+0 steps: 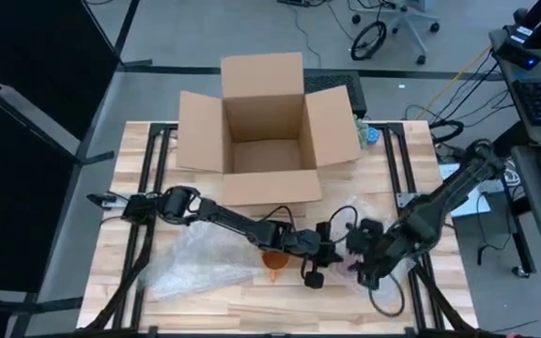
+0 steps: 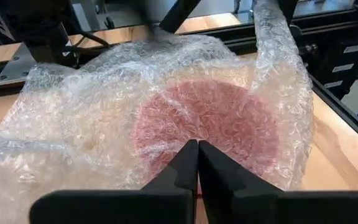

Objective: Wrap mug
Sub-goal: Wrap the pink mug with the transparent bubble wrap

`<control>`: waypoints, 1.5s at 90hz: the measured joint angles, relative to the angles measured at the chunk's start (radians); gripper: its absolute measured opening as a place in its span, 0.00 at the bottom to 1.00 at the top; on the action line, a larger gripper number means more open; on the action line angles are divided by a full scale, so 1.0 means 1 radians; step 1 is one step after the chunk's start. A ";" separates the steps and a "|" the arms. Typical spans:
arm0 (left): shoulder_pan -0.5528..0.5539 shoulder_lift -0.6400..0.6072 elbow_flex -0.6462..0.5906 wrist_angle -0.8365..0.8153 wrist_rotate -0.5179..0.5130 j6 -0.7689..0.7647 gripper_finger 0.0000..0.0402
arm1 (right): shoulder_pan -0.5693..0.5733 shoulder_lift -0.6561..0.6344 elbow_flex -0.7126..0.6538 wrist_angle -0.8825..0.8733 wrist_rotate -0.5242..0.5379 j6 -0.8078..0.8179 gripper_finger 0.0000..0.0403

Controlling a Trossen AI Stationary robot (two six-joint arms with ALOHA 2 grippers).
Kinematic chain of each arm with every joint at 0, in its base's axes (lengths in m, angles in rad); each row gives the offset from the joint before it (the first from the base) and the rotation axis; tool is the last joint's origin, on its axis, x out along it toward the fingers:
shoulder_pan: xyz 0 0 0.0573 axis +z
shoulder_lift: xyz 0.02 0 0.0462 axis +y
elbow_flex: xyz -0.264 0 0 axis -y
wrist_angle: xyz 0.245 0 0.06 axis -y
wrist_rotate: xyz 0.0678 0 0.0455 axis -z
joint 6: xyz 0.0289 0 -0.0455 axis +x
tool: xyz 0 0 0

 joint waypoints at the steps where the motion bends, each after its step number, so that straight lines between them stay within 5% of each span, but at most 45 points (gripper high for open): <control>1: 0.000 0.000 0.000 0.000 0.000 0.000 0.00 | 0.000 -0.006 0.000 -0.017 0.014 0.013 0.47; 23: 0.000 0.000 0.000 0.000 -0.004 0.000 0.00 | -0.031 -0.040 -0.071 -0.363 0.049 0.297 0.44; 67: 0.000 0.000 -0.001 0.001 -0.005 0.002 0.00 | -0.185 -0.038 -0.441 0.058 -0.079 0.225 0.40; 116: 0.001 0.000 -0.001 0.001 -0.004 0.002 0.00 | -0.130 -0.185 -0.378 0.315 -0.094 0.058 0.39; 135: 0.001 0.000 -0.001 0.001 -0.004 0.002 0.00 | -0.100 -0.186 -0.378 0.228 -0.082 0.106 0.39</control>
